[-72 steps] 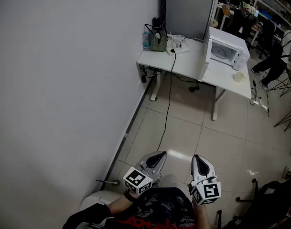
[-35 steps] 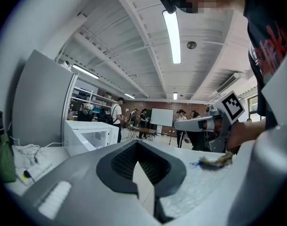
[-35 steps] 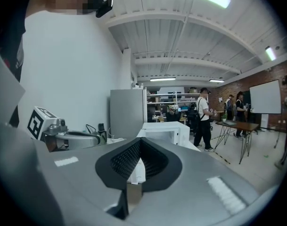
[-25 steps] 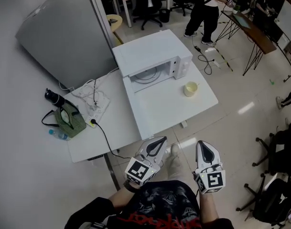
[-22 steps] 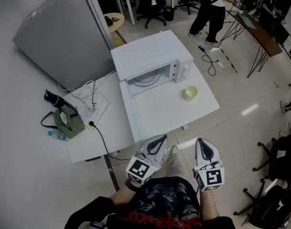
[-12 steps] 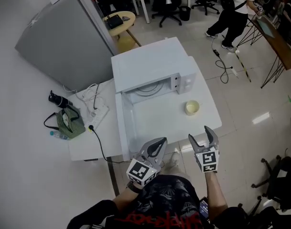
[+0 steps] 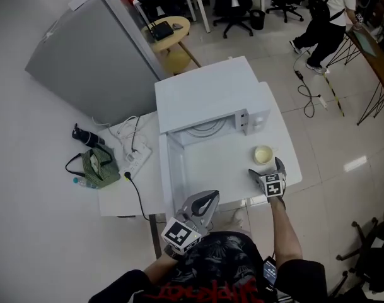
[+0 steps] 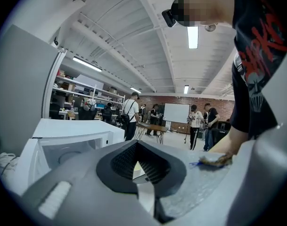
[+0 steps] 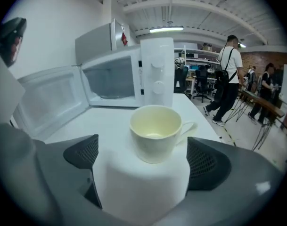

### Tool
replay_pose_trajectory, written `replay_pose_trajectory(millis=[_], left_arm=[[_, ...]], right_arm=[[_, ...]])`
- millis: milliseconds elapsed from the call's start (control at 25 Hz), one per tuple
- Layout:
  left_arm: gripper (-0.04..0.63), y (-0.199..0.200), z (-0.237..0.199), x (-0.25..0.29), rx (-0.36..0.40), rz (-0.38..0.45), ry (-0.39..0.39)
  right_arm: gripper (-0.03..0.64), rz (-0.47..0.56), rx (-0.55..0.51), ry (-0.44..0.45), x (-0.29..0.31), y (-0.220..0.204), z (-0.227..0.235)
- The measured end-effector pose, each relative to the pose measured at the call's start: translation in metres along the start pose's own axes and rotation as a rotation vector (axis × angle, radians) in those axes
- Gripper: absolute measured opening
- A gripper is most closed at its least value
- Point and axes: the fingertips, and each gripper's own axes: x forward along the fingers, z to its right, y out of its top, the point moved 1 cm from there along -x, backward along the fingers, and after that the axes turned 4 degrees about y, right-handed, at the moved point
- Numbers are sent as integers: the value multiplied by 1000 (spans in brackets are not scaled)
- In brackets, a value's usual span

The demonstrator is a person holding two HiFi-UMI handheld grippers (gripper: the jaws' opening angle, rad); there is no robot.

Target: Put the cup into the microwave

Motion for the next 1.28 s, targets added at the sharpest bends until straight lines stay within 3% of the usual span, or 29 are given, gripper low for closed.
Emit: replay_pose_trajectory(millis=[200,280,400,520,760,880,1040,1280], left_arm=[[2,-6,-14,-12,32,-46,50],[2,-8,-22,-15,35,-52,78],[2,-11,-33,-18,31,-58,112],[2,-9,-41,-19,19,-51,127],[2,-12,-42,-5,-16,-64,81],[2,-11,-44,-9,22,-50,74],[2,-5,-54,-18,22,-3,112],[2,-9,-64,-37,21,-15,184]], right_arm=[[533,-3,-14,-59,35,3,22],[446,9,-10,-86,40,9,29],[439,0,-15,-99,44,12,29],[437,7,-49,-37,42,19,1],[437,83,-176,157,44,64,-99],[437,133,-209,235,60,101,-146],[437,188,-213,244,98,154,-164],[439,180,-183,186,173,196,-155]])
